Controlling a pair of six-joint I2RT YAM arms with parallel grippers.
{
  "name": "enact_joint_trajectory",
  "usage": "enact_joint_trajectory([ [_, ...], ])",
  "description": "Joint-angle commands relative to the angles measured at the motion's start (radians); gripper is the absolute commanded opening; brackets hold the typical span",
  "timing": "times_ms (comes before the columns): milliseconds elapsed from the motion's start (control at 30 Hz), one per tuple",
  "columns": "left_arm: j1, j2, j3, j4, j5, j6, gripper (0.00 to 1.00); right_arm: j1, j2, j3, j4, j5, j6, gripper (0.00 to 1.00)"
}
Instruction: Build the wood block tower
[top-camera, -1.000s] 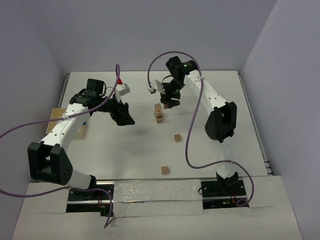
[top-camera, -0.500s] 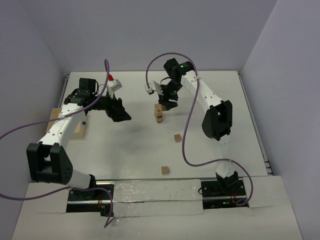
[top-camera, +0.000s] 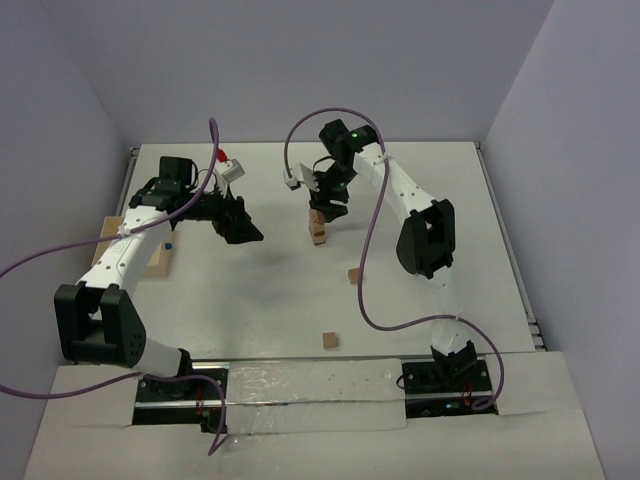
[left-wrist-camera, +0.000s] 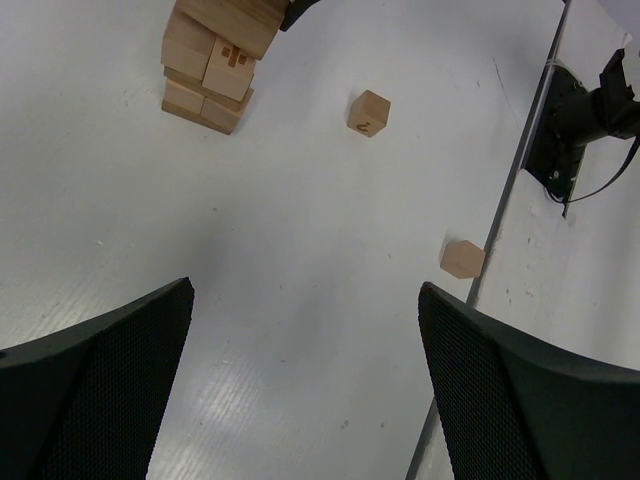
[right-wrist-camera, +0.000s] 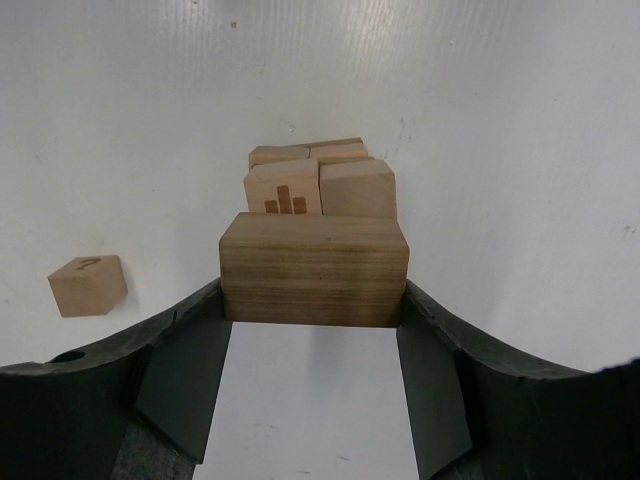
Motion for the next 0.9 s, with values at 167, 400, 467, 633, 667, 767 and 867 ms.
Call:
enact_joint_trajectory([
  [167,0.003,0.013,0.009,0.042,0.044,0.006,0.99,0.029,0.009,0.068,0.018,-0.015,0.018,0.37],
  [400,0.003,0.012,0.015,0.032,0.042,0.015,0.99,0.029,0.013,0.062,0.014,-0.015,0.019,0.40],
  [467,0.003,0.014,0.014,0.030,0.043,0.016,0.99,0.030,0.017,0.061,0.011,-0.012,0.019,0.41],
  [633,0.003,0.015,0.017,0.024,0.038,0.024,0.99,0.030,0.018,0.057,0.007,-0.007,0.012,0.44],
  [667,0.003,0.014,0.018,0.023,0.036,0.027,0.99,0.030,0.018,0.055,0.006,-0.006,0.012,0.45],
  [767,0.003,0.015,0.022,0.024,0.037,0.028,0.99,0.030,0.018,0.050,0.007,-0.001,0.010,0.47],
  [867,0.003,0.019,0.026,0.018,0.039,0.032,0.99,0.030,0.019,0.044,0.008,0.002,0.008,0.48],
])
